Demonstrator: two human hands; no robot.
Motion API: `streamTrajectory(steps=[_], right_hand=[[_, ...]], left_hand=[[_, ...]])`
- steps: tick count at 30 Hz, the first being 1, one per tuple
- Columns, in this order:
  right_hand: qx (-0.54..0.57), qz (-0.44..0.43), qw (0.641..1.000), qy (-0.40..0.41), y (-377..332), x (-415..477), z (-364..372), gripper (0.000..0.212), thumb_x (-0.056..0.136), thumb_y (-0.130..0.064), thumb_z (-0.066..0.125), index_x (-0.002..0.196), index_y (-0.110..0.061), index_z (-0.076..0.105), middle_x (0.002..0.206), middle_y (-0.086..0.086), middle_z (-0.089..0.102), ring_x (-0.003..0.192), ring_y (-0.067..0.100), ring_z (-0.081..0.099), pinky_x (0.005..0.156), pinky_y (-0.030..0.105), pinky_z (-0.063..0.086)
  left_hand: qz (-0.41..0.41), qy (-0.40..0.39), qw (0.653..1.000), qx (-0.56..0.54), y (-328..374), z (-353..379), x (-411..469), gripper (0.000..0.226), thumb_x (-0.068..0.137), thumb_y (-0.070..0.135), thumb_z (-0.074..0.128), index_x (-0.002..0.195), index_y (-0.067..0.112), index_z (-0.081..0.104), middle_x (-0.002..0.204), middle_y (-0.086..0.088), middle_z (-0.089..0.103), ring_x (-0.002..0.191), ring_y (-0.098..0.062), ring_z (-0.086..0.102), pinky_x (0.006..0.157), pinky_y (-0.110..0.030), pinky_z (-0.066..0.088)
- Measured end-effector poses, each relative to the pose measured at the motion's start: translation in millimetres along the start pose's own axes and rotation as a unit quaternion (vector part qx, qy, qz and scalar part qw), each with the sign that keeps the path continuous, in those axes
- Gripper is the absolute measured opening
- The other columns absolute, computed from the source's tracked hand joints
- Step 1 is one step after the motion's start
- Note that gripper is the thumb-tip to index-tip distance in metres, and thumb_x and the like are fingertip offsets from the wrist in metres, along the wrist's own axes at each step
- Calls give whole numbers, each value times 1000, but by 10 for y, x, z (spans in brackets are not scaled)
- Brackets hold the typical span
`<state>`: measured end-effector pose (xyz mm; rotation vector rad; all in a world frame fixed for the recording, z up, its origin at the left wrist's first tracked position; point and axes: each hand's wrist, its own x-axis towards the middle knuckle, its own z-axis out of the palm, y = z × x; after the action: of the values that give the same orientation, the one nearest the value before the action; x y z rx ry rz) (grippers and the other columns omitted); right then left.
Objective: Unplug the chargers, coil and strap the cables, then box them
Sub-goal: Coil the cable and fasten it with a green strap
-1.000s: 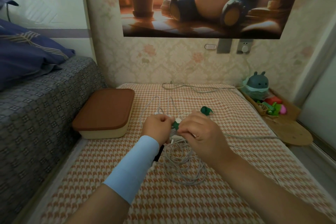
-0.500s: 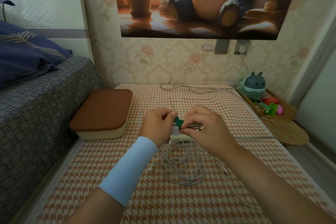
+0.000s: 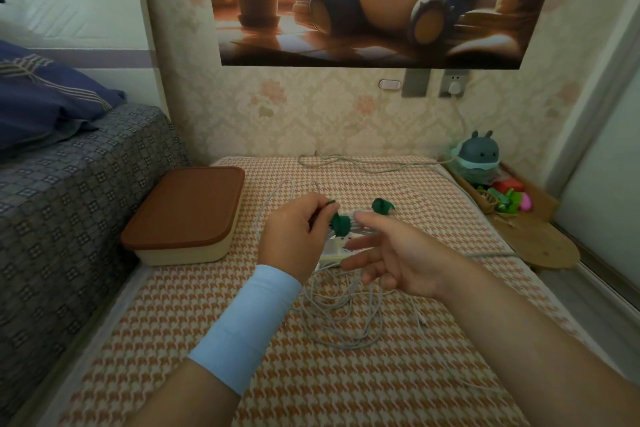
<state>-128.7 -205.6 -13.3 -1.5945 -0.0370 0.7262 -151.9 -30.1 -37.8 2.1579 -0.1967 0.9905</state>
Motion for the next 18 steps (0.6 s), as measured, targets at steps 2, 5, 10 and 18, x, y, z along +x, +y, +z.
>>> streamTrajectory(steps=[2, 5, 10, 18], right_hand=[[93, 25, 995, -4, -26, -12, 76, 55, 93, -52, 62, 110, 0, 67, 91, 18, 76, 63, 22, 69, 42, 25, 52], [190, 0, 981, 28, -29, 24, 93, 32, 94, -30, 68, 104, 0, 70, 84, 19, 76, 74, 25, 76, 63, 33, 64], [202, 4, 979, -14, -13, 51, -69, 22, 93, -13, 64, 103, 6, 70, 96, 23, 75, 81, 29, 77, 70, 33, 64], [25, 1, 999, -47, 46, 60, -331, 23, 95, -14, 64, 116, -4, 66, 94, 17, 76, 85, 28, 76, 73, 36, 64]], left_hand=[[56, 4, 998, 26, -2, 39, -18, 15, 93, 21, 66, 81, 13, 70, 68, 5, 64, 61, -6, 53, 59, -10, 39], [104, -19, 994, 14, 9, 83, -44, 14, 93, 22, 64, 88, 14, 74, 79, 6, 70, 70, -3, 58, 68, -10, 44], [89, -97, 991, -31, -22, 44, -33, 11, 91, 25, 67, 91, 20, 77, 80, 10, 70, 75, -5, 62, 69, -23, 51], [30, -221, 972, -68, -12, 45, -78, 8, 88, 19, 73, 91, 21, 80, 82, 11, 72, 79, -4, 64, 75, -25, 53]])
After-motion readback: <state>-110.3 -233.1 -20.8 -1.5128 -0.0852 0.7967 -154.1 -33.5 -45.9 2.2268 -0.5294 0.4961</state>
